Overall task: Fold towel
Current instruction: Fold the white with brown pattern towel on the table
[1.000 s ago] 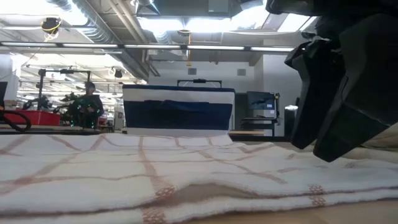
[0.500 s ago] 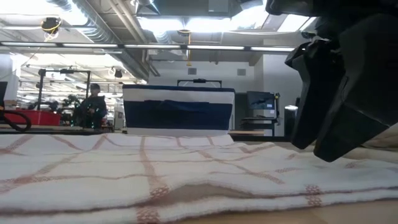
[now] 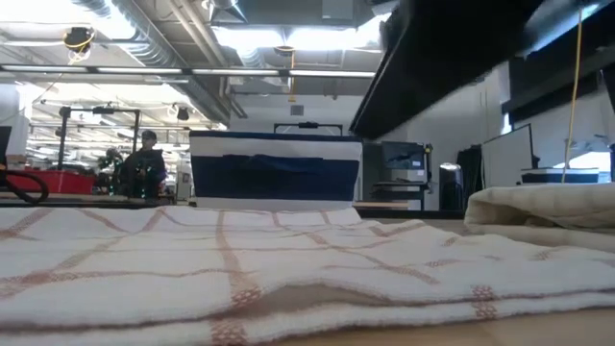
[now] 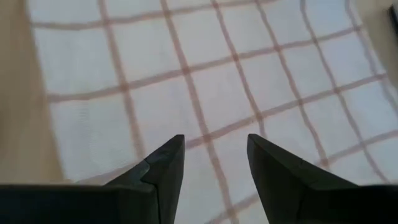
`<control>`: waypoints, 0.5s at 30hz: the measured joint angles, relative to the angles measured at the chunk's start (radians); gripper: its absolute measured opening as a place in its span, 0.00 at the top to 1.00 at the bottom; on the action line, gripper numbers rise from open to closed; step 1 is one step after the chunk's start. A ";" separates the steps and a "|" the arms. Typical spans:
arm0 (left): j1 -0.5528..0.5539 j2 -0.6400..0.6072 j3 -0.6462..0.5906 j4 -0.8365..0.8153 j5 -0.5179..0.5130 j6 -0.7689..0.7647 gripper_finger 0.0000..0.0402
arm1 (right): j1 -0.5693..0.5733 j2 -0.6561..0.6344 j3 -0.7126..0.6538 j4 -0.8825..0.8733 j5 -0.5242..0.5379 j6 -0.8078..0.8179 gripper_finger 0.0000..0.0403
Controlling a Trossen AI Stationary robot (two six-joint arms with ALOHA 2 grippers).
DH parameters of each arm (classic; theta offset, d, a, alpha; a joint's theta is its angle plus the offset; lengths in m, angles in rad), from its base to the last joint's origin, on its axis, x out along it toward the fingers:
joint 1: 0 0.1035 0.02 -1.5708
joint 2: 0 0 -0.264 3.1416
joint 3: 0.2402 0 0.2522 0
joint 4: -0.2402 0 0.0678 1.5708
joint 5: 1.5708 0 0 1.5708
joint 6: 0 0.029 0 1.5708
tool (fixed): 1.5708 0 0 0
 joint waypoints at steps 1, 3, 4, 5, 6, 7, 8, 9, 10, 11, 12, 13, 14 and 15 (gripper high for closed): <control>-0.003 0.000 -0.011 -0.018 -0.001 -0.022 0.68 | -0.014 0.001 -0.015 0.021 -0.013 -0.010 0.56; -0.006 0.002 -0.038 -0.053 -0.002 -0.076 0.68 | -0.039 0.002 -0.047 0.062 -0.026 -0.019 0.56; -0.010 0.004 -0.051 -0.068 -0.010 -0.094 0.68 | -0.051 0.002 -0.062 0.077 -0.037 -0.020 0.56; -0.012 0.005 -0.065 -0.077 -0.009 -0.109 0.68 | -0.063 0.002 -0.073 0.078 -0.055 -0.020 0.56; -0.014 0.006 -0.077 -0.083 -0.006 -0.120 0.68 | -0.073 0.002 -0.083 0.077 -0.080 -0.020 0.56; -0.015 0.006 -0.090 -0.085 -0.007 -0.122 0.68 | -0.080 0.002 -0.094 0.077 -0.111 -0.019 0.56; -0.017 0.006 -0.099 -0.088 -0.006 -0.124 0.68 | -0.085 0.002 -0.107 0.081 -0.144 -0.018 0.56; -0.019 0.006 -0.105 -0.092 -0.004 -0.131 0.68 | -0.087 0.002 -0.122 0.087 -0.174 -0.014 0.56; -0.020 0.007 -0.110 -0.092 0.003 -0.140 0.68 | -0.085 0.003 -0.136 0.087 -0.196 -0.009 0.56; -0.020 0.007 -0.116 -0.091 0.016 -0.144 0.68 | -0.082 0.003 -0.148 0.084 -0.209 0.002 0.56; -0.020 0.007 -0.123 -0.096 0.037 -0.148 0.68 | -0.079 0.003 -0.159 0.077 -0.219 0.011 0.56; -0.020 0.007 -0.130 -0.102 0.060 -0.155 0.68 | -0.074 0.003 -0.169 0.068 -0.226 0.027 0.56; -0.020 0.006 -0.133 -0.110 0.091 -0.172 0.68 | -0.067 0.003 -0.178 0.066 -0.231 0.041 0.56; -0.020 0.005 -0.134 -0.116 0.120 -0.190 0.68 | -0.062 0.001 -0.187 0.063 -0.231 0.060 0.56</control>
